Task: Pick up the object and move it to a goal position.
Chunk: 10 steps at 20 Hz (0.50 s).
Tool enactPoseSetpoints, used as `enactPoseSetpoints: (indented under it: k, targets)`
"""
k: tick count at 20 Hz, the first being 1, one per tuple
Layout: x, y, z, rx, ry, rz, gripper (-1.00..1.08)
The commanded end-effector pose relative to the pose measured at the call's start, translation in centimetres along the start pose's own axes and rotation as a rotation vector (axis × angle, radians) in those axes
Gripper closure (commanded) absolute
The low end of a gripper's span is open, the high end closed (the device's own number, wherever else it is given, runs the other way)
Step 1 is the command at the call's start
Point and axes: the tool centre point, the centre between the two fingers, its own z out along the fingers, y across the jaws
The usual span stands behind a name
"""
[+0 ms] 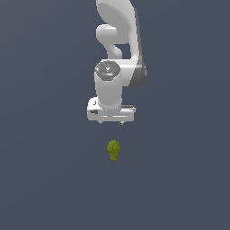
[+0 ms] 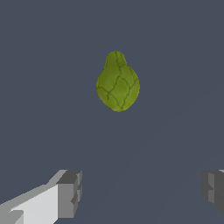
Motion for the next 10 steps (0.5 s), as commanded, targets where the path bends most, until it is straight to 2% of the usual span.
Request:
enactPoseSetpoints:
  k: [1, 10]
  targets:
    - [0.0, 0.0, 0.0, 0.000, 0.000, 0.000, -0.92]
    - [0.0, -2.8, -0.8, -0.007, -0.006, -0.072, -0.92]
